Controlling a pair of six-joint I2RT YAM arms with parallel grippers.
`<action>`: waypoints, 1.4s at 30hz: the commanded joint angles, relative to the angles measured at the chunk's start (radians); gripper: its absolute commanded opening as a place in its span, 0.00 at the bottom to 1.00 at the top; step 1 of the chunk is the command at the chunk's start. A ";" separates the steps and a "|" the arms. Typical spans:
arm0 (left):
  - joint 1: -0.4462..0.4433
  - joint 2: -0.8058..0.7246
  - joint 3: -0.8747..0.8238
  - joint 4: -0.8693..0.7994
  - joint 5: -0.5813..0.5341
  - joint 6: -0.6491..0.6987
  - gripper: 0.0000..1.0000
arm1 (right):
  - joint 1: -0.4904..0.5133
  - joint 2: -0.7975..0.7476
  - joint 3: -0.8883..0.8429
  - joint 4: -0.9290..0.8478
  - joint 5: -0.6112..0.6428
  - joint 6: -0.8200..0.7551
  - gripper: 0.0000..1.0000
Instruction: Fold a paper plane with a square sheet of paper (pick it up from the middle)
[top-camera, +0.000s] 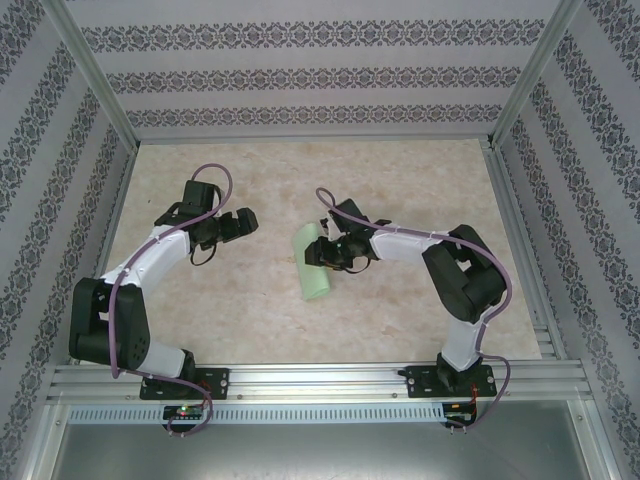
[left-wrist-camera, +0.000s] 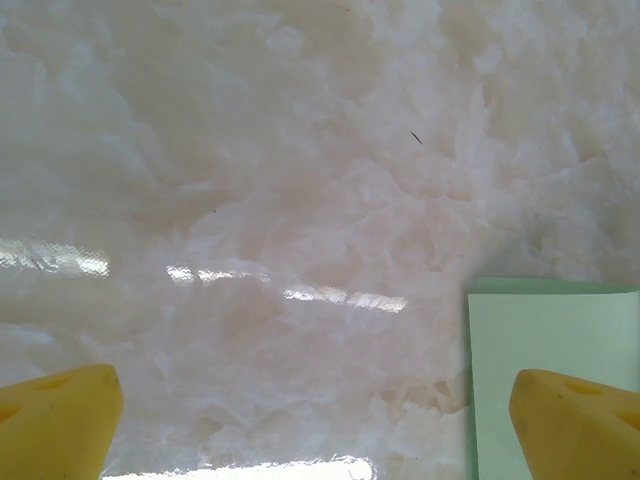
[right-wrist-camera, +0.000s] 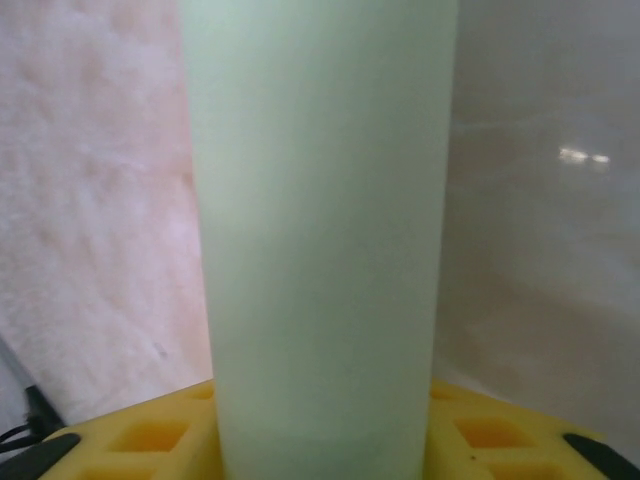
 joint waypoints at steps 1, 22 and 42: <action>-0.014 0.002 0.016 0.023 -0.006 -0.010 1.00 | -0.001 0.013 0.040 -0.074 0.100 -0.052 0.46; -0.046 0.024 -0.011 0.104 0.124 -0.025 0.91 | 0.002 0.030 0.075 -0.227 0.269 -0.074 0.62; -0.242 0.237 -0.086 0.480 0.292 -0.200 0.48 | 0.037 0.161 0.115 -0.355 0.355 -0.171 0.65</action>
